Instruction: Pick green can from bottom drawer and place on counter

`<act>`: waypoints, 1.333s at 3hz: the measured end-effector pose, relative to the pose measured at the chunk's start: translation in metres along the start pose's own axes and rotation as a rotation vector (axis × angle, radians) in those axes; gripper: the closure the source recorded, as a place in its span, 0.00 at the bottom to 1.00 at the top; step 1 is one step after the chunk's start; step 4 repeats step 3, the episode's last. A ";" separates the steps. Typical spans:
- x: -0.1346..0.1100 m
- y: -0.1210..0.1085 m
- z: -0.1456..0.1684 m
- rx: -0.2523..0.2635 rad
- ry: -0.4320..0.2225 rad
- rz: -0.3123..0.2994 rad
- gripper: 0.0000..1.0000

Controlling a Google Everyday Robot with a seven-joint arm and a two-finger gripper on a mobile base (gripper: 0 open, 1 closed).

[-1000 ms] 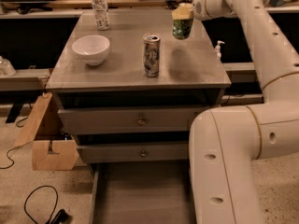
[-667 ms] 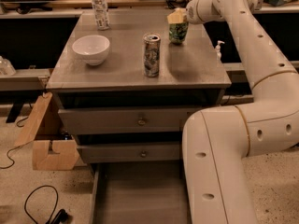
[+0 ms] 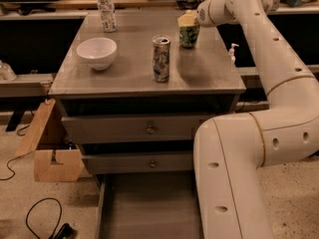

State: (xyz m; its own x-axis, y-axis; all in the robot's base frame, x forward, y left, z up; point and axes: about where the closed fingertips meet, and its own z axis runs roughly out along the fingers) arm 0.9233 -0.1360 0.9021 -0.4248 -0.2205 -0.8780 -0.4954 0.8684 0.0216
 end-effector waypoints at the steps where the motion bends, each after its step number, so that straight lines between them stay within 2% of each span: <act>1: 0.002 0.001 0.003 -0.003 0.003 0.001 0.20; 2: 0.004 0.003 0.006 -0.006 0.006 0.001 0.00; 4: 0.004 0.003 0.007 -0.006 0.007 0.001 0.00</act>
Offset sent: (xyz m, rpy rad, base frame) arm 0.0006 0.0018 -0.0023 0.0001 0.0028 0.0019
